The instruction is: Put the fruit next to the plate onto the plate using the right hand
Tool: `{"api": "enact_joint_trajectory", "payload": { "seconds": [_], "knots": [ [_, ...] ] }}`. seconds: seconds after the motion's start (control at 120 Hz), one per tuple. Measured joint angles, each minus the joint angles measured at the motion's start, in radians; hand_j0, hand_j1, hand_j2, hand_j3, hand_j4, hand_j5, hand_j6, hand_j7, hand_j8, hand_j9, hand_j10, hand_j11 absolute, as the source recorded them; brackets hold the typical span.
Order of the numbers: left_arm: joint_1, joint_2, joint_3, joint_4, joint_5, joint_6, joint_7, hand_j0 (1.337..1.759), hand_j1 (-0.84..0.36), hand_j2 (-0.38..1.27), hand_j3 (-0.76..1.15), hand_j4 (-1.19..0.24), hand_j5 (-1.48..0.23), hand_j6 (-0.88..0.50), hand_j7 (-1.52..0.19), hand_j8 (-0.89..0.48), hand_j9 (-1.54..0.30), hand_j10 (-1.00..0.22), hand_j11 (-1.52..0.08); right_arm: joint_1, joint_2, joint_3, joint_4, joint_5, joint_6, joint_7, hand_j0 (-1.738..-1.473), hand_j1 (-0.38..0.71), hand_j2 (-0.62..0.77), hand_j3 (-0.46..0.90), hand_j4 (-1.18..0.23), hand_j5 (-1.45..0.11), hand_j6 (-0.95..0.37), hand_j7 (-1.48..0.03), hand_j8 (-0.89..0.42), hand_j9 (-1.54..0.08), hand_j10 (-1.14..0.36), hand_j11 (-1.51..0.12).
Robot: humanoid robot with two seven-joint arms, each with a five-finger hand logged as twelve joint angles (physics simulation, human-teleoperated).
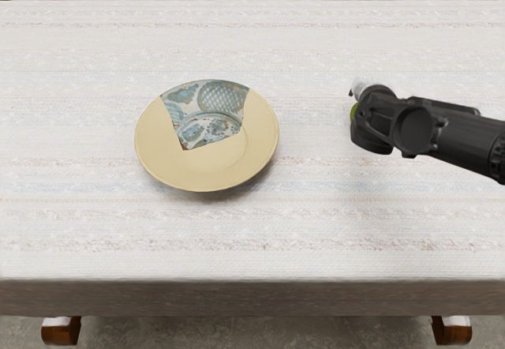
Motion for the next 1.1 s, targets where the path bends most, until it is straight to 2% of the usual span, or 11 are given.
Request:
{"api": "enact_joint_trajectory", "payload": {
  "seconds": [0.15, 0.367, 0.575, 0.717, 0.9, 1.1],
  "knots": [
    [0.0, 0.0, 0.0, 0.0, 0.0, 0.0, 0.0, 1.658, 0.35, 0.0, 0.0, 0.0, 0.0, 0.0, 0.0, 0.0, 0.0, 0.0, 0.0, -0.006, 0.0, 0.002, -0.013, 0.001, 0.0, 0.0, -1.658, -0.02, -0.05, 0.0, -0.28, -0.36, -0.28, -0.36, -0.28, -0.36, -0.28, -0.36],
    [0.0, 0.0, 0.0, 0.0, 0.0, 0.0, 0.0, 1.658, 0.35, 0.0, 0.0, 0.0, 0.0, 0.0, 0.0, 0.0, 0.0, 0.0, 0.0, -0.015, -0.001, 0.008, -0.021, 0.003, 0.001, 0.0, -1.658, 0.05, -0.07, 0.0, -0.34, -0.44, -0.34, -0.44, -0.34, -0.44, -0.34, -0.44],
    [0.0, 0.0, 0.0, 0.0, 0.0, 0.0, 0.0, 1.658, 0.35, 0.0, 0.0, 0.0, 0.0, 0.0, 0.0, 0.0, 0.0, 0.0, 0.0, -0.025, -0.003, 0.012, -0.026, -0.004, 0.0, 0.0, -1.654, 0.13, -0.05, 0.0, -0.5, -0.48, -0.31, -0.55, -0.35, -0.5, -0.49, -0.5],
    [0.0, 0.0, 0.0, 0.0, 0.0, 0.0, 0.0, 1.658, 0.35, 0.0, 0.0, 0.0, 0.0, 0.0, 0.0, 0.0, 0.0, 0.0, 0.0, -0.027, -0.005, 0.013, -0.026, 0.005, 0.004, 0.0, -1.654, 0.21, -0.04, 0.0, -0.56, -0.59, -0.37, -0.65, -0.38, -0.61, -0.54, -0.61],
    [0.0, 0.0, 0.0, 0.0, 0.0, 0.0, 0.0, 1.658, 0.35, 0.0, 0.0, 0.0, 0.0, 0.0, 0.0, 0.0, 0.0, 0.0, 0.0, -0.026, -0.007, 0.013, -0.026, 0.008, 0.008, 0.0, -1.653, 0.24, 0.07, 0.0, -0.61, -0.71, -0.35, -0.75, -0.36, -0.73, -0.6, -0.73],
    [0.0, 0.0, 0.0, 0.0, 0.0, 0.0, 0.0, 1.658, 0.35, 0.0, 0.0, 0.0, 0.0, 0.0, 0.0, 0.0, 0.0, 0.0, 0.0, -0.011, -0.012, 0.031, -0.024, 0.013, 0.038, 0.0, -1.652, 0.2, 0.05, 0.0, -0.61, -0.79, -0.36, -0.8, -0.35, -0.8, -0.6, -0.8]
  ]
}}
